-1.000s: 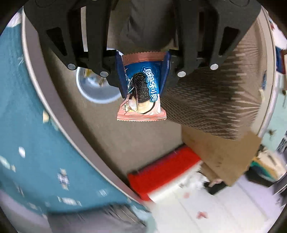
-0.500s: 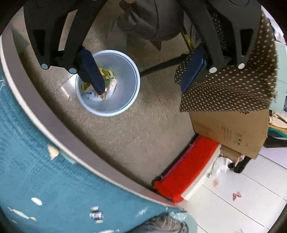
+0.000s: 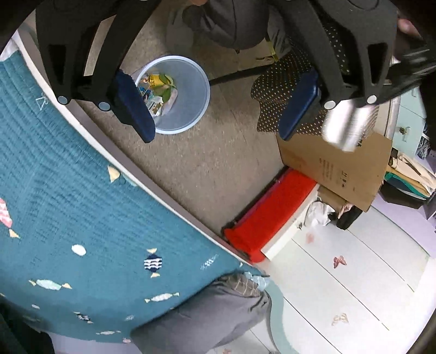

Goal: Collect trash
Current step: 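Carry the box and wrapper to the white bin and release them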

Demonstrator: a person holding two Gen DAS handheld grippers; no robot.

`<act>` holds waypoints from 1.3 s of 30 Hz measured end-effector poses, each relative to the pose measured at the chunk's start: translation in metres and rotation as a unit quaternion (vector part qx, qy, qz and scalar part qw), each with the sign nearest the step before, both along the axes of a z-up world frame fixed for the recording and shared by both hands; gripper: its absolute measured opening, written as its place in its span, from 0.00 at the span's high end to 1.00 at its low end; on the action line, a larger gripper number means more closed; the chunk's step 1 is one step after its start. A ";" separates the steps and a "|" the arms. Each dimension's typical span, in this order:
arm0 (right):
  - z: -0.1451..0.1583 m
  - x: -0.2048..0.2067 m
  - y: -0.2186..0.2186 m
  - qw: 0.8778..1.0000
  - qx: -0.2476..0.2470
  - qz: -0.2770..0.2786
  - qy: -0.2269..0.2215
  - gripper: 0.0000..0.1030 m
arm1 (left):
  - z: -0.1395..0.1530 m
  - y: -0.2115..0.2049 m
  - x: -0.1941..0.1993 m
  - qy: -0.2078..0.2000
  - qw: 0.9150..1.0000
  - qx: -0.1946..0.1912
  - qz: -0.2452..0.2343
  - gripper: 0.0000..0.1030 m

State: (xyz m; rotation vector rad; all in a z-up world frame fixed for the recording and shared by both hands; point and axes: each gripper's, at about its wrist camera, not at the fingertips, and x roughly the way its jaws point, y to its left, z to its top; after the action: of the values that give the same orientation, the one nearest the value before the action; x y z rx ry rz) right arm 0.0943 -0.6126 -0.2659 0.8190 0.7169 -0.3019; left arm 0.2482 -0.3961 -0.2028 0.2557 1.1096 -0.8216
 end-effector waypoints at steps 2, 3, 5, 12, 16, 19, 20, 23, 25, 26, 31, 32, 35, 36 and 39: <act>0.004 -0.002 -0.003 1.000 0.003 -0.003 -0.004 0.12 | -0.013 -0.012 0.006 0.021 1.000 0.009 -0.001 0.36; 0.005 -0.004 -0.003 1.000 0.002 -0.005 -0.005 0.12 | -0.018 -0.016 0.009 0.029 0.999 0.013 -0.001 0.36; 0.008 -0.006 -0.006 1.000 0.000 -0.008 -0.005 0.12 | -0.027 -0.024 0.013 0.039 0.999 0.024 -0.001 0.35; 0.011 -0.014 -0.012 1.000 -0.002 -0.019 -0.005 0.12 | -0.064 -0.056 0.036 0.082 0.992 0.100 0.000 0.12; 0.011 -0.016 -0.010 1.000 -0.003 -0.019 -0.001 0.11 | -0.078 -0.060 0.050 0.096 0.988 0.123 0.023 0.11; 0.013 -0.014 -0.005 1.000 -0.009 -0.014 0.004 0.07 | -0.067 -0.053 0.048 0.096 0.990 0.096 0.030 0.11; 0.014 -0.013 -0.003 1.000 -0.011 -0.013 0.006 0.06 | -0.061 -0.050 0.046 0.087 0.992 0.089 0.030 0.11; 0.022 -0.011 0.005 1.000 -0.017 -0.014 0.007 0.06 | -0.039 -0.036 0.039 0.057 0.996 0.067 0.032 0.10; 0.030 -0.009 0.013 1.000 -0.024 -0.011 0.005 0.06 | -0.020 -0.023 0.031 0.038 0.998 0.048 0.034 0.10; 0.037 -0.007 0.018 1.000 -0.030 -0.007 0.003 0.06 | -0.015 -0.019 0.029 0.033 0.998 0.042 0.036 0.10; 0.067 -0.001 0.047 0.999 -0.050 0.014 -0.010 0.06 | 0.026 0.019 0.017 0.002 0.998 0.000 0.062 0.10; 0.074 0.001 0.055 0.998 -0.057 0.021 -0.013 0.06 | 0.034 0.028 0.013 -0.008 0.998 -0.006 0.066 0.10; 0.092 0.008 0.076 0.997 -0.071 0.038 -0.018 0.06 | 0.055 0.052 0.003 -0.044 0.996 -0.016 0.076 0.10; 0.096 0.010 0.082 0.996 -0.075 0.044 -0.020 0.06 | 0.061 0.062 0.001 -0.054 0.995 -0.019 0.081 0.10; 0.111 0.017 0.104 0.994 -0.086 0.062 -0.024 0.06 | 0.076 0.092 -0.003 -0.080 0.992 -0.026 0.098 0.10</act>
State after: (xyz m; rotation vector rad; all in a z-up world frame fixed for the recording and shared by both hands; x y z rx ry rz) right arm 0.1117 -0.5087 -0.1547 0.6131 0.6845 -0.2276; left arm 0.2452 -0.3044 -0.1265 0.1629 0.9436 -0.6437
